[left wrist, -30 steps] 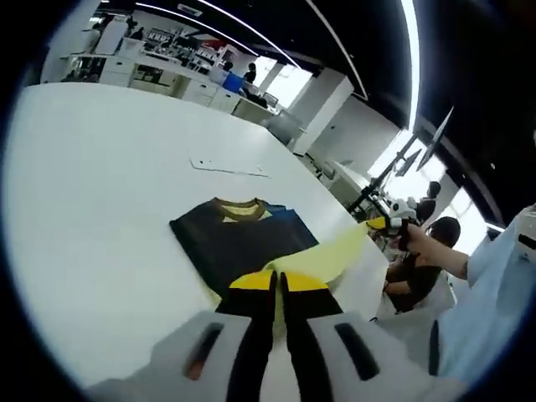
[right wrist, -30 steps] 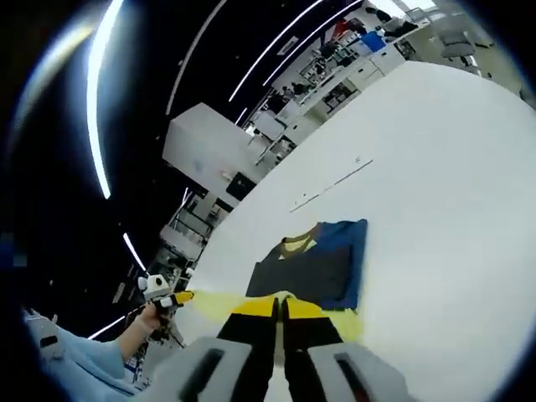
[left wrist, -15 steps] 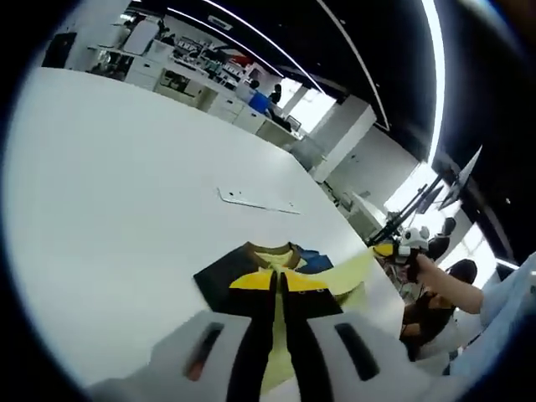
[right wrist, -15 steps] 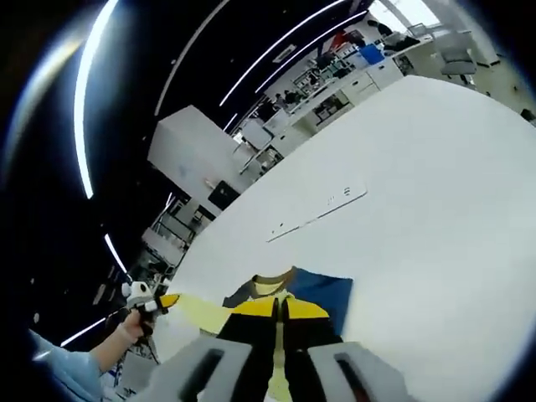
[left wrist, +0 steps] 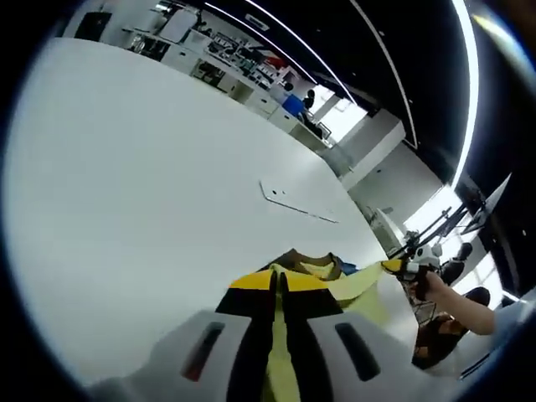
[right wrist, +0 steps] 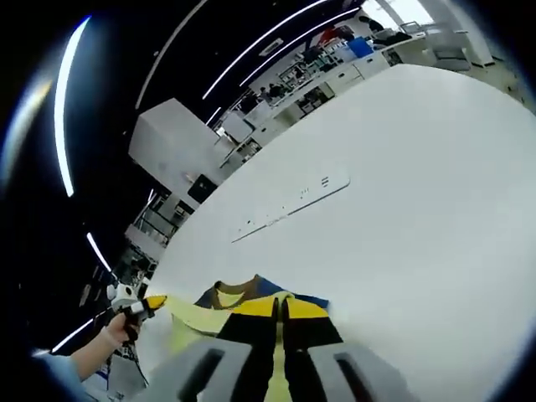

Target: Fold the garment on the visible template until the final outline fits inside the template.

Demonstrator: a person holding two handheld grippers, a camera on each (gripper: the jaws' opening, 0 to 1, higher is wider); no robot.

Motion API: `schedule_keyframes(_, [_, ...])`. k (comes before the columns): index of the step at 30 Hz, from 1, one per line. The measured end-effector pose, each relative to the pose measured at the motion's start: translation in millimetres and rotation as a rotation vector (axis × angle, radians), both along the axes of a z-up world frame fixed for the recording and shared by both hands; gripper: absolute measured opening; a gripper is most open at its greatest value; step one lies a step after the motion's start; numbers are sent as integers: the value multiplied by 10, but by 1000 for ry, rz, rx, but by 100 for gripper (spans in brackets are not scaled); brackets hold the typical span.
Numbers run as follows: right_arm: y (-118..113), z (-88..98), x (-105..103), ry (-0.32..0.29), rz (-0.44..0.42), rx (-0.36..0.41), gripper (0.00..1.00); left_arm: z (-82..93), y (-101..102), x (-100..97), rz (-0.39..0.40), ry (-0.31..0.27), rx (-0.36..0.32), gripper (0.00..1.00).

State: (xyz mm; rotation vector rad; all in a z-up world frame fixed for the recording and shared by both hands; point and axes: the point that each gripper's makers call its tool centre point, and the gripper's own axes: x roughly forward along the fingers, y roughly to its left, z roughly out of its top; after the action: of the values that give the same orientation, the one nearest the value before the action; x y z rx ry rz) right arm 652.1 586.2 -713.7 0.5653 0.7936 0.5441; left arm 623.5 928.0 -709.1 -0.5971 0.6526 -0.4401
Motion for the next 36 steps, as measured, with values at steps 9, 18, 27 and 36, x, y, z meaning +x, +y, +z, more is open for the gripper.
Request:
schedule_keyframes(9, [-42,-321,-59,42,40,-91,0,-314,56,-69,-19,57,71,0])
schedule_keyframes(18, [-35,-345,-41,11,74,-119,0,-384,45,-94,-49,73,93,1])
schedule_keyframes(27, [76,-301,-248,-83,213,-172,15,-368,-38,-201,-177,27,156,32])
schedule_keyframes(36, [150,-285,-266,-127,280,-178,20,-336,-244,-232,-255,23,112,30])
